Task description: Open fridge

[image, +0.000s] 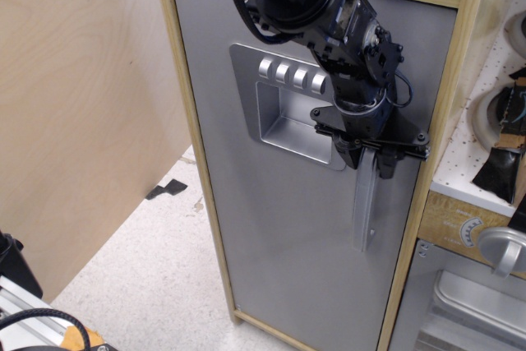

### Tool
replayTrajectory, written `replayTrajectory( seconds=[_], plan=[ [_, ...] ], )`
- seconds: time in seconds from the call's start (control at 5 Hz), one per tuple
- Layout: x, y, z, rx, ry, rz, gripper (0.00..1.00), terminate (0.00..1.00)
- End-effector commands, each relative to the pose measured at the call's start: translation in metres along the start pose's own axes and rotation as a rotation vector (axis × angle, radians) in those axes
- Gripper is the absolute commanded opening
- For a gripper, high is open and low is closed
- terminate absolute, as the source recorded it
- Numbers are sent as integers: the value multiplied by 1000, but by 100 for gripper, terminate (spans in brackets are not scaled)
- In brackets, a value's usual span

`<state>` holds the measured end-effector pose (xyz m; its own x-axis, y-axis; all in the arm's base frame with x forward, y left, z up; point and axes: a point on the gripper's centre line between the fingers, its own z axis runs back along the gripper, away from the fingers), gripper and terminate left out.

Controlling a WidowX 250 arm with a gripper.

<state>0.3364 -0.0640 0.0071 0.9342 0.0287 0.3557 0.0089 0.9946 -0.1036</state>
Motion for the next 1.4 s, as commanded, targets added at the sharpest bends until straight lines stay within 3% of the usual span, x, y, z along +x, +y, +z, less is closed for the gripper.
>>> replayTrajectory(
  seconds=[0.0,0.4,0.6,0.8,1.0,1.2],
  plan=[
    [-15,-8,29,-8,14,24,0,0],
    [-74,-7,54,12,139,88,0,0],
    [-99,-15,62,22,219,41,100,0],
    [-111,-39,58,35,229,40,100,0],
    [-105,-65,55,8,255,-75,100,0],
    [-86,-80,48,11,216,-211,100,0]
  ],
)
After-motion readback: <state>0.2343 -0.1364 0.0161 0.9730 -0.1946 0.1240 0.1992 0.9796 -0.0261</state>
